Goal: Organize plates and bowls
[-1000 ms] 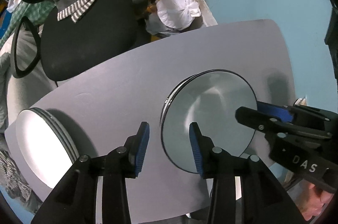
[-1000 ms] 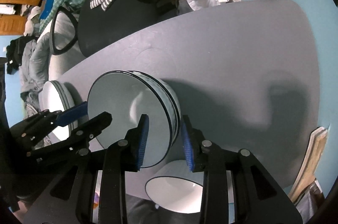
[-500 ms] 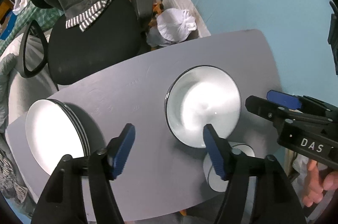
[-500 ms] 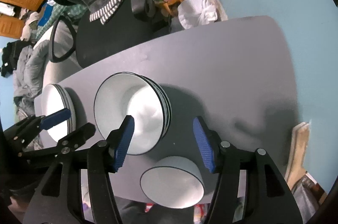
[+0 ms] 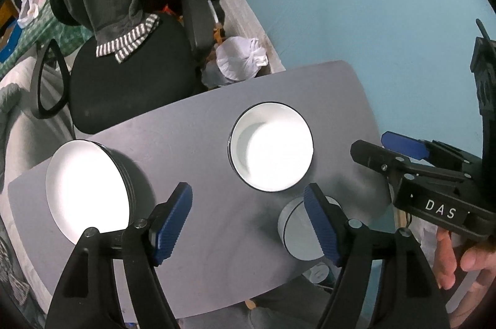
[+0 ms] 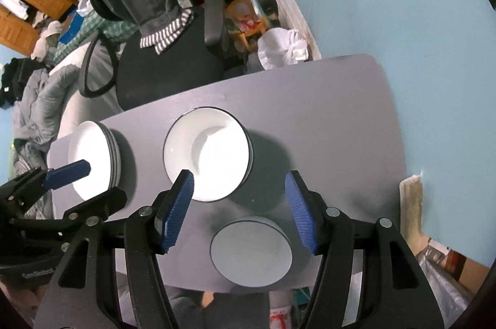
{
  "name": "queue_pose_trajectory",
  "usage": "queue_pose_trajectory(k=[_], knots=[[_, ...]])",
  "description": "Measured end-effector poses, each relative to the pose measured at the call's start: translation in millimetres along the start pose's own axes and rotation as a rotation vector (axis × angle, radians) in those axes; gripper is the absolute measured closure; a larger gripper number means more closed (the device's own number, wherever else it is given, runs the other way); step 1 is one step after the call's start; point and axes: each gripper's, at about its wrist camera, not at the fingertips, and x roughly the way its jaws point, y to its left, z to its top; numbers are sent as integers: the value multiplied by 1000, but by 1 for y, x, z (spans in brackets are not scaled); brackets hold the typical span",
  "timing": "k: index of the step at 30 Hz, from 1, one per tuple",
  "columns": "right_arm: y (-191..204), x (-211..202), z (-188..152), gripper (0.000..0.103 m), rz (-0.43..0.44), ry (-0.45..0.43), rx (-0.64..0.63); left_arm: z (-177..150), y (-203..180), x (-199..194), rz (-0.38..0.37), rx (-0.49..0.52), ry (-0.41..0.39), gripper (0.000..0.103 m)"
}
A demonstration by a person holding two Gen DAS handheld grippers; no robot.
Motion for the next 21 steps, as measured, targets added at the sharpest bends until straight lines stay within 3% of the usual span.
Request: queue_pose_trajectory(k=[21], knots=[[8,-42,-43,42,-69,-88,28,-39,-2,-23,-85,69,-21,27]])
